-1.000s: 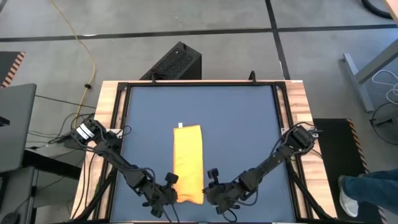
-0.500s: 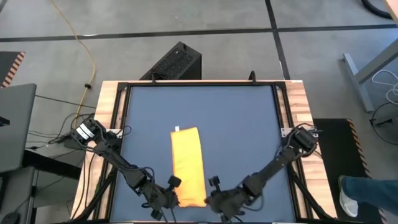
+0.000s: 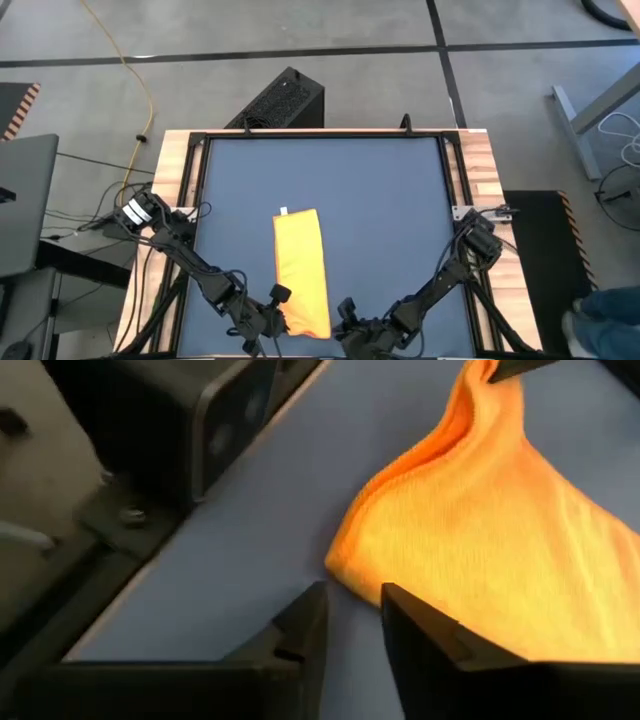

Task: Roll towel into tight, uniform cylinder
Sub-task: Roll the orange towel

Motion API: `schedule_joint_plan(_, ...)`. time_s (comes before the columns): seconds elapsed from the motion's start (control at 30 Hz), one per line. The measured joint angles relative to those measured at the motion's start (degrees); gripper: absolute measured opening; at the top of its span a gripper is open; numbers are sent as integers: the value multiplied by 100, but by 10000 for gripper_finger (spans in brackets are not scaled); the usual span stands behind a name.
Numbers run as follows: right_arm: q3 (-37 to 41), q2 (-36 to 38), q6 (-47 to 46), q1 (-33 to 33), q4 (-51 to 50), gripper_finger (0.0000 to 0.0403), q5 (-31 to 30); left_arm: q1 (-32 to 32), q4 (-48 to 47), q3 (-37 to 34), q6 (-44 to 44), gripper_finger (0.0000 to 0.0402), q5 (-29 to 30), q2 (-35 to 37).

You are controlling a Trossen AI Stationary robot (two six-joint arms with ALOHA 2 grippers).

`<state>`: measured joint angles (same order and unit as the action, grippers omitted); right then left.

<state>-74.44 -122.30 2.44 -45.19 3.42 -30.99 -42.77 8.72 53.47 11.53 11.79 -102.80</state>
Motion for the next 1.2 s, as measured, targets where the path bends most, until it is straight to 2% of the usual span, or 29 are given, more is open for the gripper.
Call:
schedule_joint_plan(0.23, -178, -75, 222, 2, 29, 174, -81, -43, 19, 0, 19, 0, 2, -2)
schedule_joint_plan(0.47, -174, -81, 259, 231, -4, 174, 518, -43, 28, 0, 3, 0, 76, -2)
schedule_joint_plan(0.67, -172, -81, 406, 260, 179, 152, 612, -43, 26, 0, -29, 0, 87, -4)
schedule_joint_plan(0.8, -164, -184, 386, 259, 364, 119, 726, -43, 27, 0, -31, 0, 87, -4)
schedule_joint_plan(1.03, -170, -253, -928, 258, 339, 16, 856, -219, 111, -54, 307, 0, 92, -7)
schedule_joint_plan(1.2, -170, -256, -1741, 267, 478, 23, 834, -445, 411, -243, 628, 0, 329, -55)
